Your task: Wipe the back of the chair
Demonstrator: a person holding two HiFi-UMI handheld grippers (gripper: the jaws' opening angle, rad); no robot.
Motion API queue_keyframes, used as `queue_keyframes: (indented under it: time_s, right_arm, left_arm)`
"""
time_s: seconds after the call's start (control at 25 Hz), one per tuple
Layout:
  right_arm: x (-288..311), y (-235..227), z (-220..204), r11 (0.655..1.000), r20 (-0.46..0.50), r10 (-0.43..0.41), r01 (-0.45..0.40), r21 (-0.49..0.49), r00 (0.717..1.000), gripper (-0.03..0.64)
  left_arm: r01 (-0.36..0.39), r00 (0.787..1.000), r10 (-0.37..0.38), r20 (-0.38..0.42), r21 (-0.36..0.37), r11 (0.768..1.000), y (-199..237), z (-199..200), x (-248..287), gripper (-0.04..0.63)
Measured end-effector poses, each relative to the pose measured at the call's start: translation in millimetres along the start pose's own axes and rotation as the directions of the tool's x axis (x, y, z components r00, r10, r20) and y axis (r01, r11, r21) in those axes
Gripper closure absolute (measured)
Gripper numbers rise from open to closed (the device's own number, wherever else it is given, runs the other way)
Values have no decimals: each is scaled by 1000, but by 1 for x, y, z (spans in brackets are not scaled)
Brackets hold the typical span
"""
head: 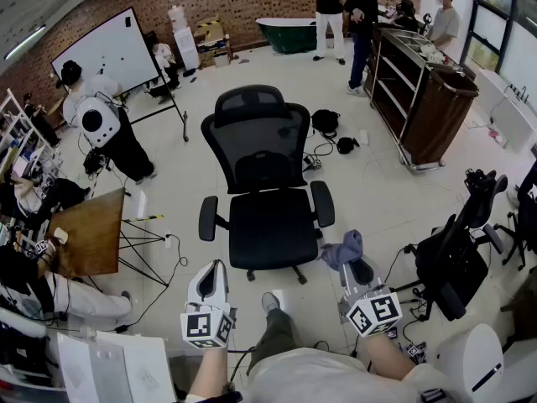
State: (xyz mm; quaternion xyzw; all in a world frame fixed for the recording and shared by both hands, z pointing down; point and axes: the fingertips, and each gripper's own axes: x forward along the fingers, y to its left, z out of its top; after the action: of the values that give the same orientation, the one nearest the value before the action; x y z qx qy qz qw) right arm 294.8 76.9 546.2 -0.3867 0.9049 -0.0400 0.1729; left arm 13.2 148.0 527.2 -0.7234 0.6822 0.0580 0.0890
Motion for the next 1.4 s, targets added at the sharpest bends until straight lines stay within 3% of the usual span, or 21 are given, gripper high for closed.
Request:
queue_keyframes:
  time_s: [0.2, 0.36, 0.52, 0.64, 0.96, 1.24, 1.4]
  right_arm:
    - [78, 0, -28, 1000, -26, -29, 29, 5, 999, 571]
    - [161, 15, -34, 999, -13, -36, 36, -12, 999, 571]
    - [262, 38, -53, 999, 20, -34, 35, -18, 999, 571]
    - [343, 50, -82, 1000, -15, -6, 6, -13, 1000, 571]
    - [536, 17, -168, 998, -173, 22, -31, -48, 985, 571]
    - [717, 12, -211, 992, -271, 38, -68, -103, 962, 569]
    - [773, 19, -241, 991, -336, 18, -62, -122, 942, 569]
  left_arm:
    - [-6, 1000, 6, 3, -26, 1000, 69, -9, 57, 528]
    - [37, 999, -37, 22, -2, 999, 124, -4, 112, 528]
    - [74, 997, -74, 30, 4, 997, 180, -13, 164, 528]
    - [62, 998, -62, 25, 8, 998, 220, -15, 199, 528]
    - [26, 999, -27, -35, -30, 999, 250, -26, 254, 528]
    - [-12, 996, 5, -86, -90, 996, 268, -50, 258, 528]
    - [-48, 991, 32, -133, -122, 991, 297, -73, 248, 528]
